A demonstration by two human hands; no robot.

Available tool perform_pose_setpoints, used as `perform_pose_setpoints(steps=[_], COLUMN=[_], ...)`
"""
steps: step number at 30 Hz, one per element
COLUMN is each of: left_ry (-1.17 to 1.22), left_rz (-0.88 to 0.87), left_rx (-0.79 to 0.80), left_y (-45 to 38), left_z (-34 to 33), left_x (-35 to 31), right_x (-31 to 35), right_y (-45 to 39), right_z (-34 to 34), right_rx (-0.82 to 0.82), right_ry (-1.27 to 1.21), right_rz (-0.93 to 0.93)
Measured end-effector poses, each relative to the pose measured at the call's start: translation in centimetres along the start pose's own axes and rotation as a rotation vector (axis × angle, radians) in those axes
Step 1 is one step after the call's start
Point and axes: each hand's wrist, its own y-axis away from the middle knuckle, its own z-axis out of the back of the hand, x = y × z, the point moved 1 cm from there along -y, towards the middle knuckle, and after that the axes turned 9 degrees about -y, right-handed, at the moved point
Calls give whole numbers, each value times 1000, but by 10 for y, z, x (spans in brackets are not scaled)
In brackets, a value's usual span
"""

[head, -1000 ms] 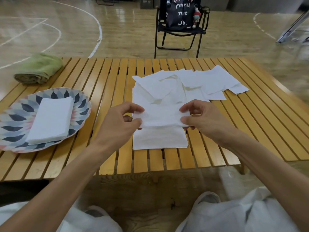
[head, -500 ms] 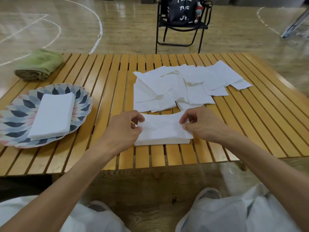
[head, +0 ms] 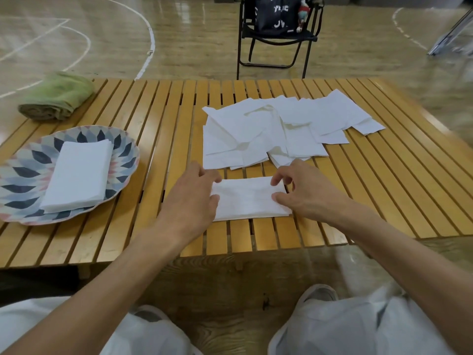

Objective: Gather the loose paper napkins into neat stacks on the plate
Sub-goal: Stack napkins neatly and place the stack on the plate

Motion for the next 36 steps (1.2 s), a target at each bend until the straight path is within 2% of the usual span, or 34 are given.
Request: perform_pose_setpoints(steps=[2, 6, 13, 17, 26, 32, 36], left_ry=[6, -31, -167, -173, -150, -177, -173], left_rz=[-116, -253, -260, -245, -254, -259, -264], left_rx=[-22, 54, 176, 192, 209, 217, 201], left_y=[5, 10, 9, 7, -13, -19, -15], left_z=[0, -7, -22, -23, -29, -30, -29], left_x=[-11, -28, -22, -23, -46, -52, -52], right_x=[1, 0, -2, -4, -48, -108, -137], right_y=[1, 3, 4, 2, -37, -96, -128], right_z=[-3, -14, -17, -11, 53, 92, 102], right_rx=[29, 119, 142, 156, -26, -339, -398], right_ry=[-19, 24, 118, 54, -74, -92, -33], right_rz=[59, 107, 119, 72, -127, -259, -333])
